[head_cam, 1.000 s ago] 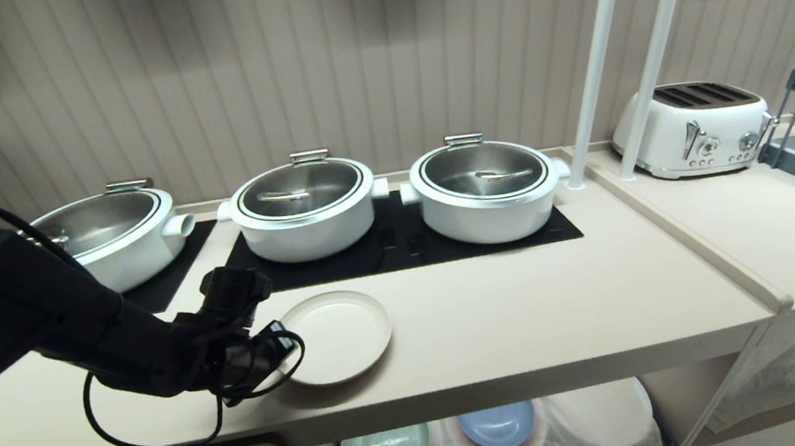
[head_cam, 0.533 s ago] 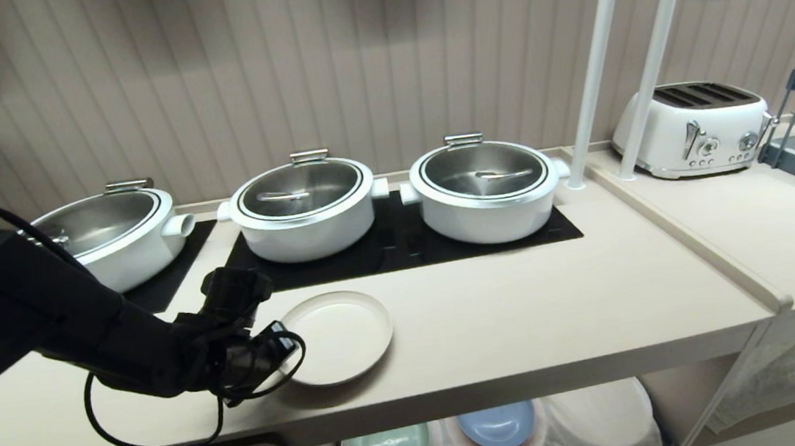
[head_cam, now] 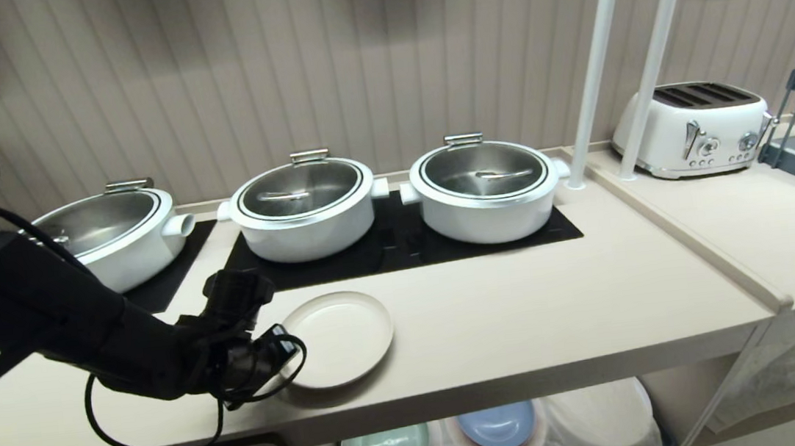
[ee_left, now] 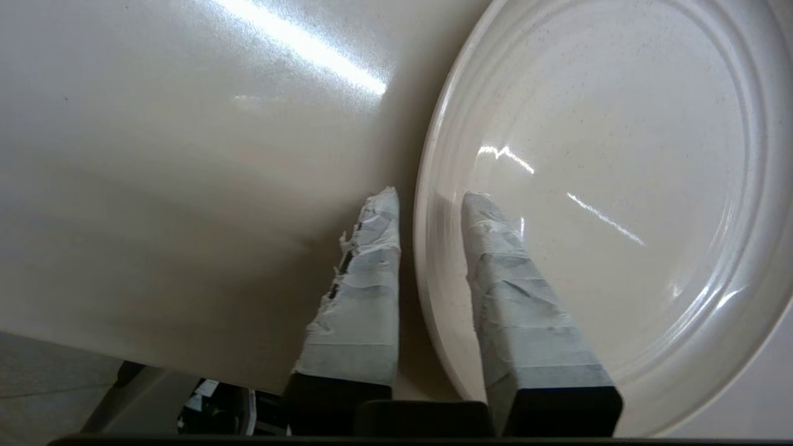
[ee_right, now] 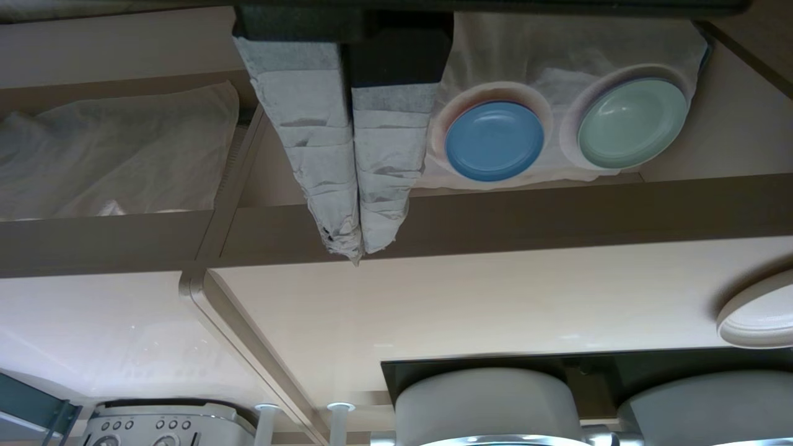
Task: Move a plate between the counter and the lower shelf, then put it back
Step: Put the plate
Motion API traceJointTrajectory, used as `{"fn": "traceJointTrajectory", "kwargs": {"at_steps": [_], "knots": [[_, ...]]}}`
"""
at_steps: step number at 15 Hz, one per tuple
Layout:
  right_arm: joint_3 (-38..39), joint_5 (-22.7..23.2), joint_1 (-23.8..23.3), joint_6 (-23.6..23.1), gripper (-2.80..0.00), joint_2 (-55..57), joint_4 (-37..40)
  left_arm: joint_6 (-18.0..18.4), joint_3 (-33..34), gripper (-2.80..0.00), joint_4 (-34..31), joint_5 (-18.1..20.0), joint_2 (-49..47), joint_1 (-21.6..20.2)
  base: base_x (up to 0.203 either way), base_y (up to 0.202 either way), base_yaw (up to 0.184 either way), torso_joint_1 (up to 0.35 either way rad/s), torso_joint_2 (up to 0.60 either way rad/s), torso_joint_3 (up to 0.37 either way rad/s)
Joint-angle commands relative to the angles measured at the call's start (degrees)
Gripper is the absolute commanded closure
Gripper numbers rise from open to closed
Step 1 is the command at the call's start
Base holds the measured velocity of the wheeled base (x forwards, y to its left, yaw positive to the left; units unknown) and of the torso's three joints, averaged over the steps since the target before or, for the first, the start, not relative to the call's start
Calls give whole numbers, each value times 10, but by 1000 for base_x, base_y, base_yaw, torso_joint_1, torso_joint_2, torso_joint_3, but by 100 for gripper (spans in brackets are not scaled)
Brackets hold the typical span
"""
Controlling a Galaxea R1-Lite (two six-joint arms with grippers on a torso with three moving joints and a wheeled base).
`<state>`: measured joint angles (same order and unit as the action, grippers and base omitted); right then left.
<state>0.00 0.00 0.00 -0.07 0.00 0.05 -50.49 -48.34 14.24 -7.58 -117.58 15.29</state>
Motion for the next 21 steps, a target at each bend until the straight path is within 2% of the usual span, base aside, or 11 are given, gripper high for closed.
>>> {"fn": "traceJointTrajectory", "kwargs": {"at_steps": [1,12,21], "knots": [[0,0,0,0,0,0,0,-4,-3,-280,2,-11,1,1,0,0,0,0,0,0],[0,0,0,0,0,0,0,-2,7,-280,0,-30,45,4,0,0,0,0,0,0],[0,0,0,0,0,0,0,1,90,-280,1,-40,149,2,0,0,0,0,0,0]]}}
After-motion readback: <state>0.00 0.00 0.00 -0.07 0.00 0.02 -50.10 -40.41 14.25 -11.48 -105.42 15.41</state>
